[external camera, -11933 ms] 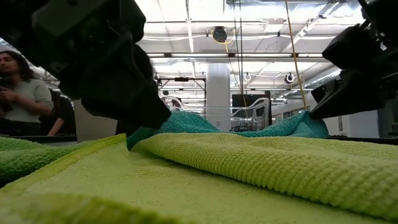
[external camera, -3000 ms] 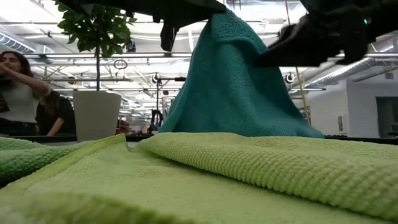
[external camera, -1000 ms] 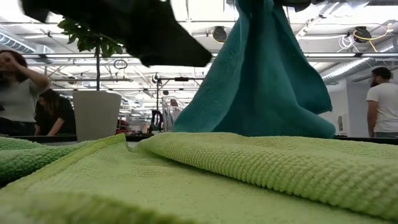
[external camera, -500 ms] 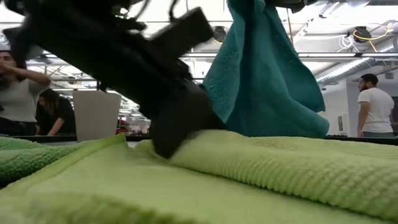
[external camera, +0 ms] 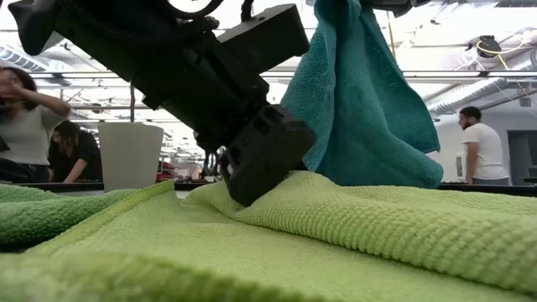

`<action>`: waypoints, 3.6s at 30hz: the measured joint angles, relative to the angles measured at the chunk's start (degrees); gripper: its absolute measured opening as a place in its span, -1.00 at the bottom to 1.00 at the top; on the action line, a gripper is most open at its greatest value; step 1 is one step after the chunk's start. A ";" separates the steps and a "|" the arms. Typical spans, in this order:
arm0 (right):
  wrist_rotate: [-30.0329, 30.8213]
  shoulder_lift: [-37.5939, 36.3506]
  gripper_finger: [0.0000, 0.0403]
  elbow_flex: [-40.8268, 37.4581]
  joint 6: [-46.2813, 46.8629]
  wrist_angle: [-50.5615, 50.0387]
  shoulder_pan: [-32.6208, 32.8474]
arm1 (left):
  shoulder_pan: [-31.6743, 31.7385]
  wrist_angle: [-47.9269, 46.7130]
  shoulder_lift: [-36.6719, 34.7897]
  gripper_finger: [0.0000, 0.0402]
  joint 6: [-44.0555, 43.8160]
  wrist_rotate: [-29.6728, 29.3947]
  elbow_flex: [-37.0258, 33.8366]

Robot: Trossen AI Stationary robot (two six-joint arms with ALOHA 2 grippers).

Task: Fold microfiber towels
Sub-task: Fold the blue towel

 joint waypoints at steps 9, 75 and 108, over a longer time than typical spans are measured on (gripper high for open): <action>-1.04 -0.02 -1.00 1.10 -1.18 1.75 0.02 | 1.81 1.18 2.09 -0.44 -1.92 1.03 0.13; -2.72 2.38 -1.00 21.22 -7.26 -13.12 -0.39 | -2.94 17.51 -2.96 -0.44 17.19 -25.87 7.56; 0.74 0.52 -1.00 21.66 -4.30 -19.32 3.78 | -2.64 -21.10 -4.59 -0.99 -9.10 -13.94 7.51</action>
